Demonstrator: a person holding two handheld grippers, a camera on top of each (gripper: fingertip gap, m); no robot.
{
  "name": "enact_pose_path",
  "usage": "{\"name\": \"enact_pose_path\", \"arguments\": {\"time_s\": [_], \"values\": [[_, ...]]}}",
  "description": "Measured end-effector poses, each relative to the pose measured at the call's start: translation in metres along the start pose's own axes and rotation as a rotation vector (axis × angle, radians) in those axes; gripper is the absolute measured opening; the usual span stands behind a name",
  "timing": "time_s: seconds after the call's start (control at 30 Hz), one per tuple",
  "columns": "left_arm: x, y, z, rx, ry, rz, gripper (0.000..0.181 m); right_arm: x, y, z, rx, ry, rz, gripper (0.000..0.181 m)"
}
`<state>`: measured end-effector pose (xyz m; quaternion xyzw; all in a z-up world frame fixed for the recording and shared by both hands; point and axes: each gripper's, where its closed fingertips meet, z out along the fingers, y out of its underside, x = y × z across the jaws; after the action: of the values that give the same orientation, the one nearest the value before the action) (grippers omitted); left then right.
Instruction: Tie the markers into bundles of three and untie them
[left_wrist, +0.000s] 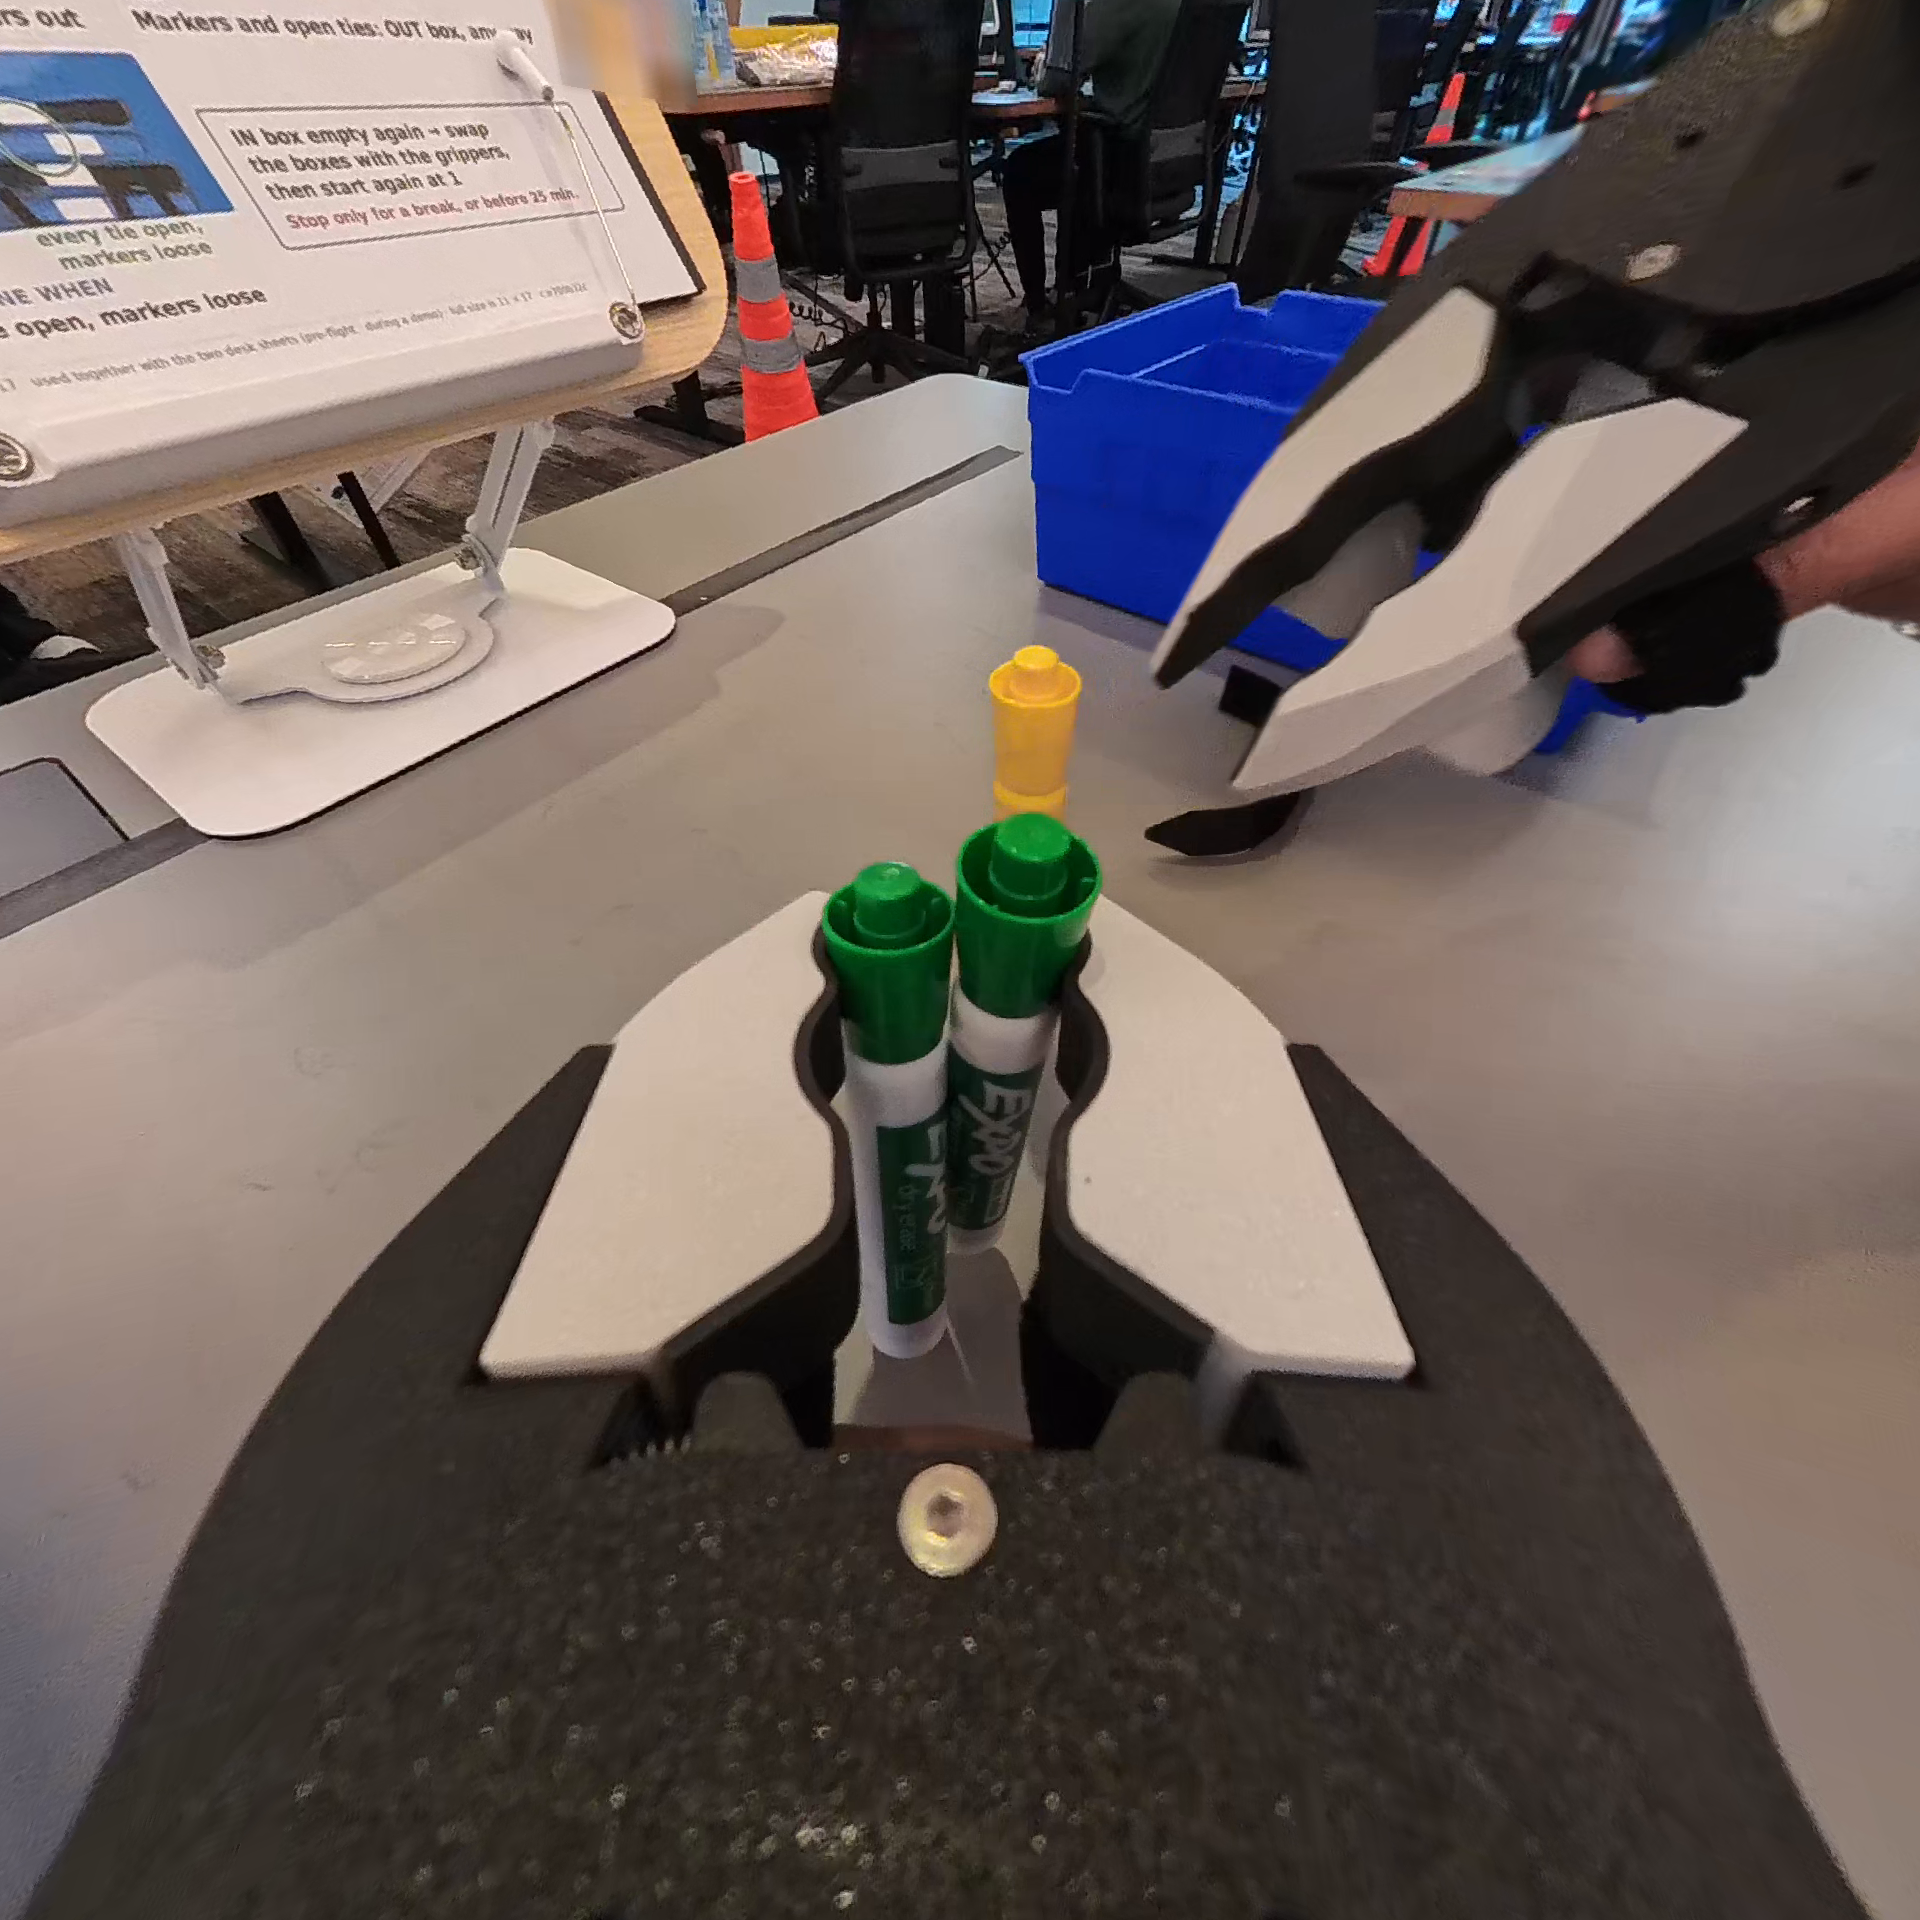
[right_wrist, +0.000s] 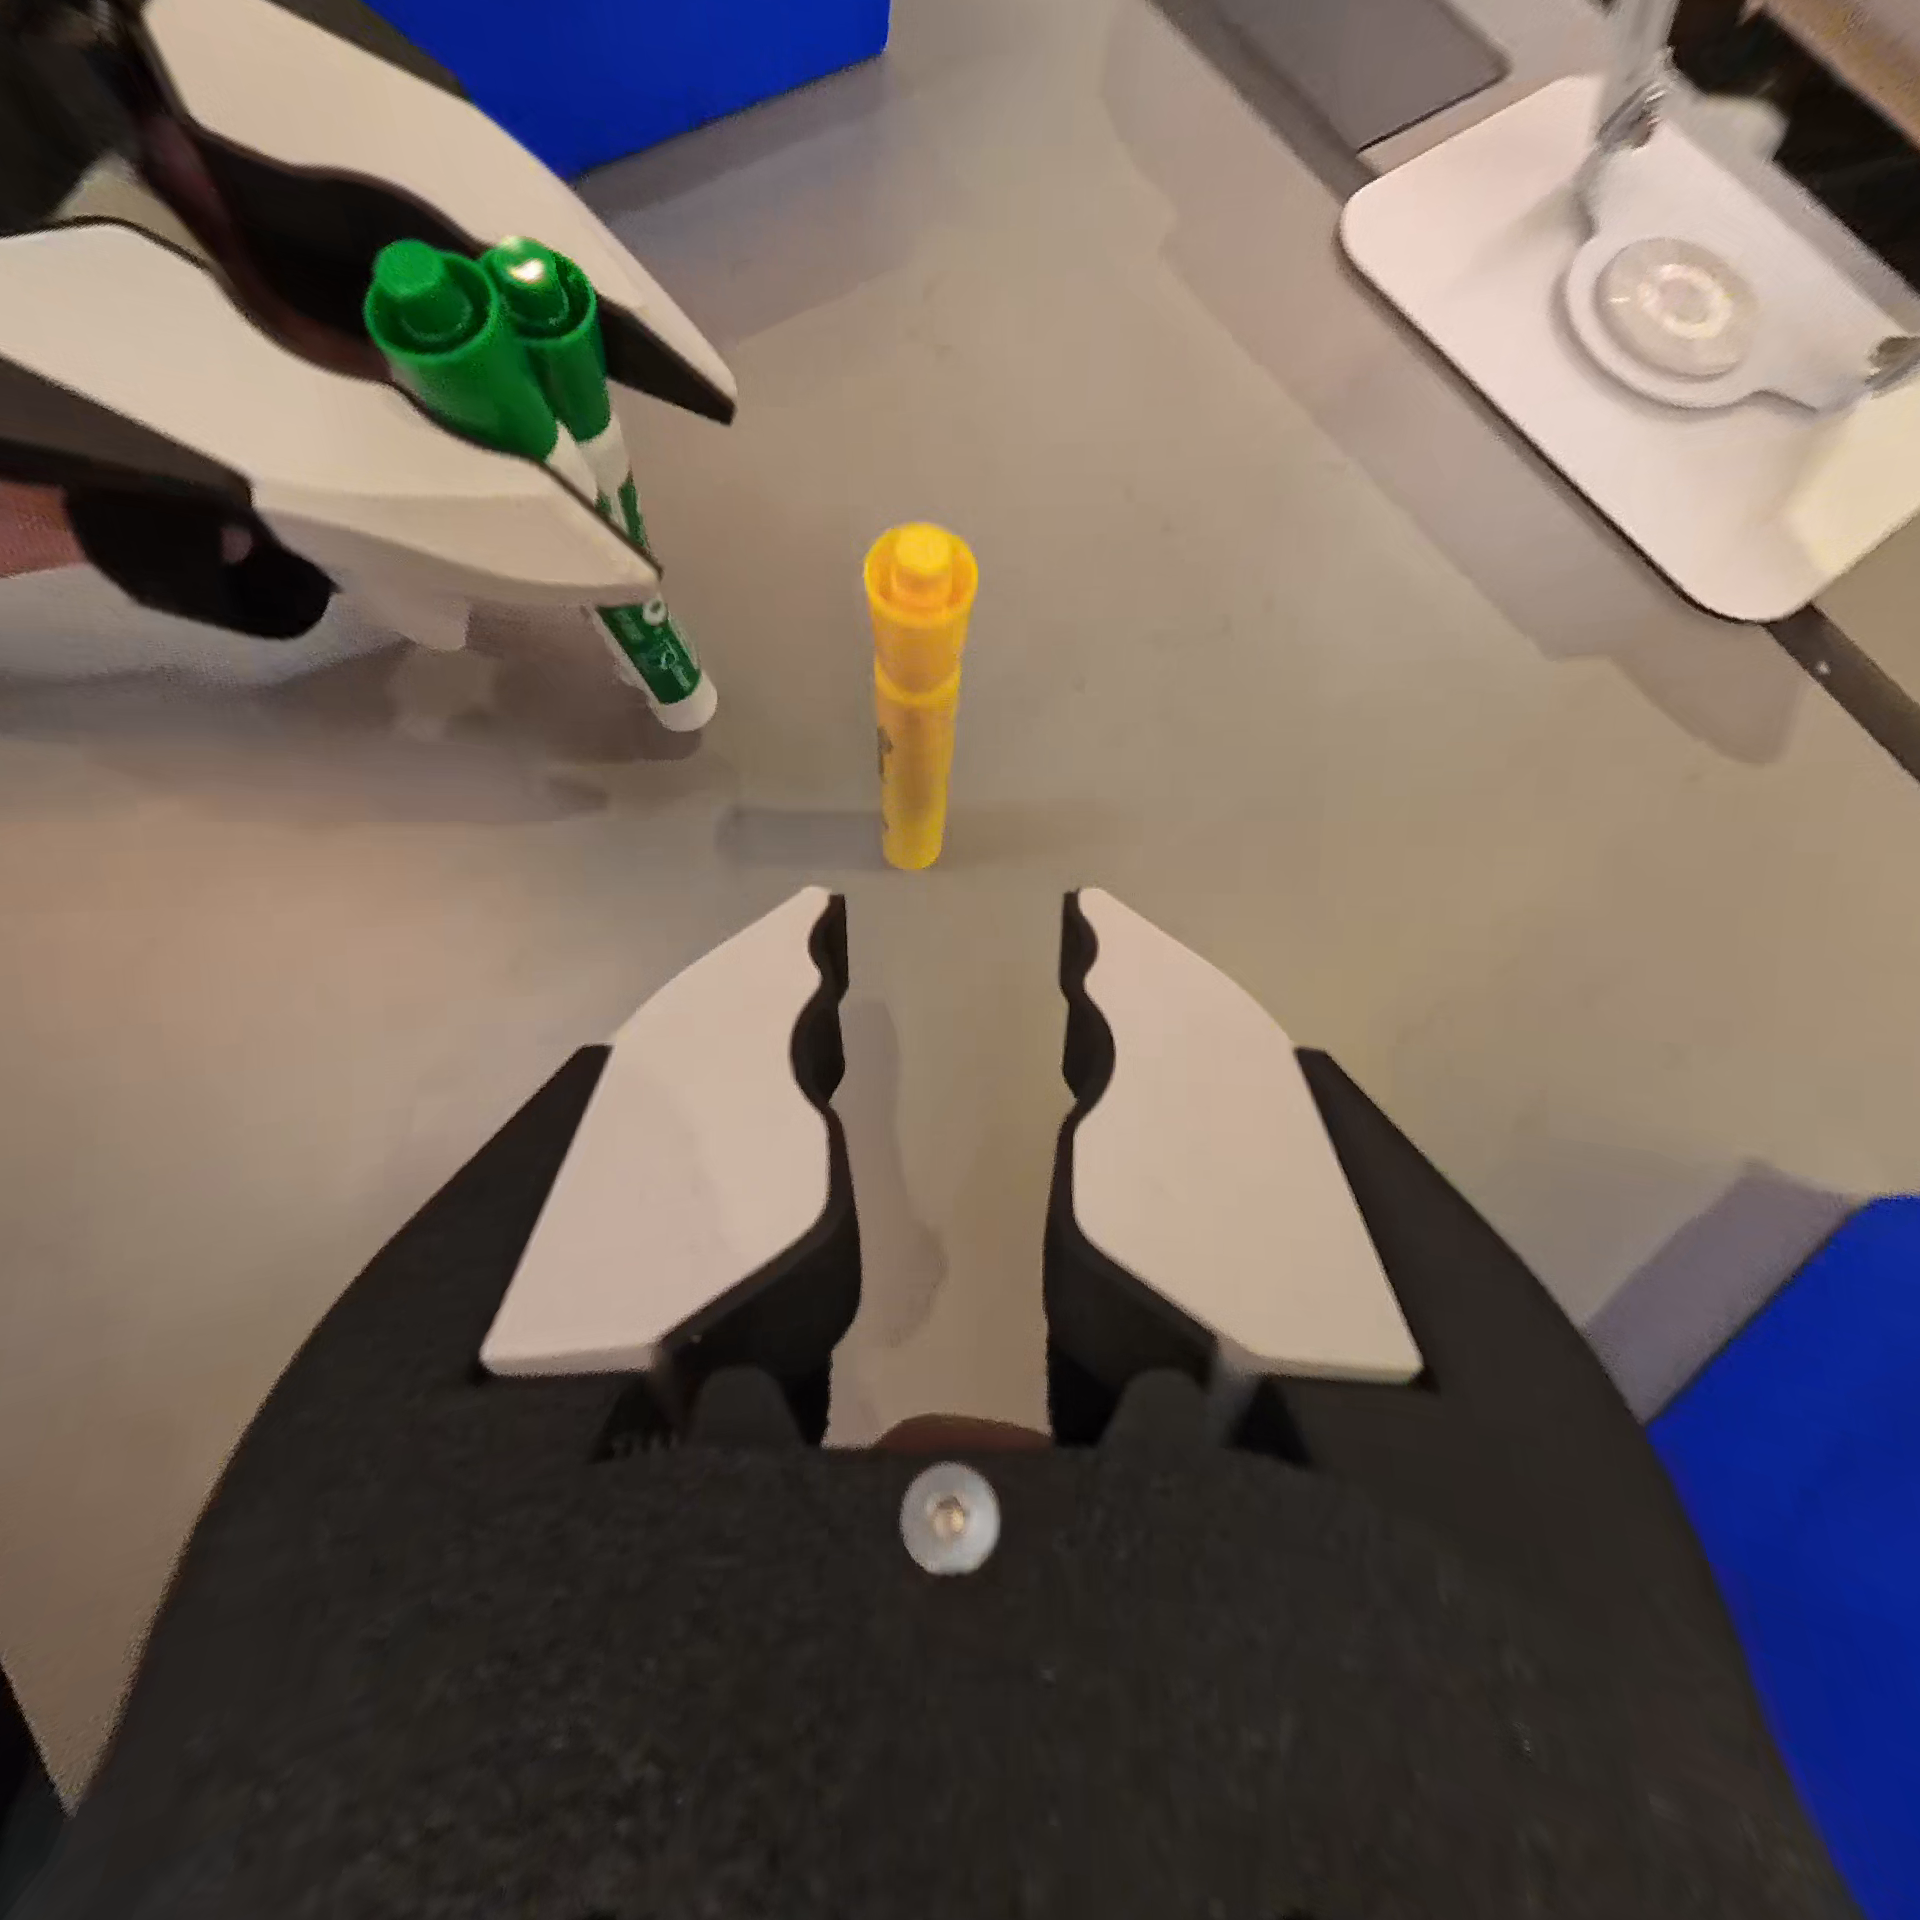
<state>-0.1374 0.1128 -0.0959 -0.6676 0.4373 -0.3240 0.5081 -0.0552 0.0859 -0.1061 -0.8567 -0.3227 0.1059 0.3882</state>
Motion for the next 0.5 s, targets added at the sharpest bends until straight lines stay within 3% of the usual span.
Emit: {"name": "enact_pose_path", "arguments": {"time_s": [0.27, 0.5], "values": [[0.012, -0.004, 0.0, 0.03, 0.075, 0.006, 0.037, -0.012, 0.04, -0.038, 0.366, 0.049, 0.159, 0.041], [0.021, -0.013, -0.008, 0.091, 0.176, -0.057, 0.037, -0.006, 0.034, -0.059, 0.528, 0.083, 0.221, 0.04]]}}
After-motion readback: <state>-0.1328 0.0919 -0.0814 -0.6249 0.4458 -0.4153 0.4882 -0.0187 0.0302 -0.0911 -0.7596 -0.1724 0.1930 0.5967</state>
